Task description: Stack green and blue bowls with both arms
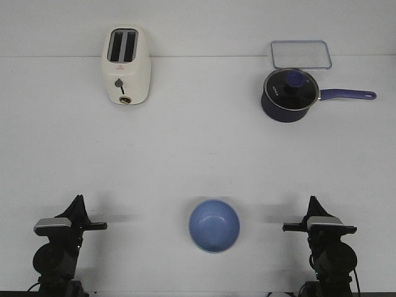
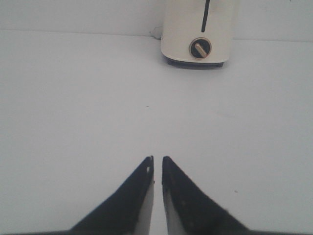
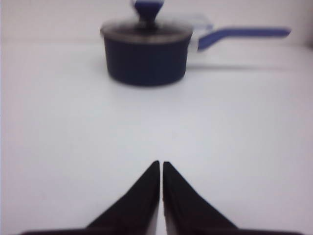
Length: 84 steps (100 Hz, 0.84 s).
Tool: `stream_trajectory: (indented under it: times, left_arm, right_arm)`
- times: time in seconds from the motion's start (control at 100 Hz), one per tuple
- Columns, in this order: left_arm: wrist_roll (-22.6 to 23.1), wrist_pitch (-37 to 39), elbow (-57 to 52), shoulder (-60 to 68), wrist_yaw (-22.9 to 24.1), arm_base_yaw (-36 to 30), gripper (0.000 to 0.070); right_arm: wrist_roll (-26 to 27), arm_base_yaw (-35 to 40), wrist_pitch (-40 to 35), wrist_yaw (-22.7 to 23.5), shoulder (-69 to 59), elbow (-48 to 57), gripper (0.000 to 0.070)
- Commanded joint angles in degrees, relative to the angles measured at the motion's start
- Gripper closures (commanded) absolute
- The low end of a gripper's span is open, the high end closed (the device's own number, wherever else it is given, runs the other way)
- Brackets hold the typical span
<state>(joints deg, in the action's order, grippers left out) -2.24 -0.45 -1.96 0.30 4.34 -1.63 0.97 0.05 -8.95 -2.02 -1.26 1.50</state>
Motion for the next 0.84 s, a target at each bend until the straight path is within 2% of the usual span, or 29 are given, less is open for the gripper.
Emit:
stream_trajectory:
  times: [0.0,0.83]
  left_arm:
    - [0.7,0.6,1.2,-0.1,-0.1,0.1,0.0685]
    - [0.7,0.5,1.0,-0.1,-0.1,0.1,0.0685]
  right_arm:
    - [-1.0,0.0,1.2,0.6,1.0,-0.8,0.0688]
    - [-0.4,0.0,3.8,0.5,1.2,-0.8,0.0688]
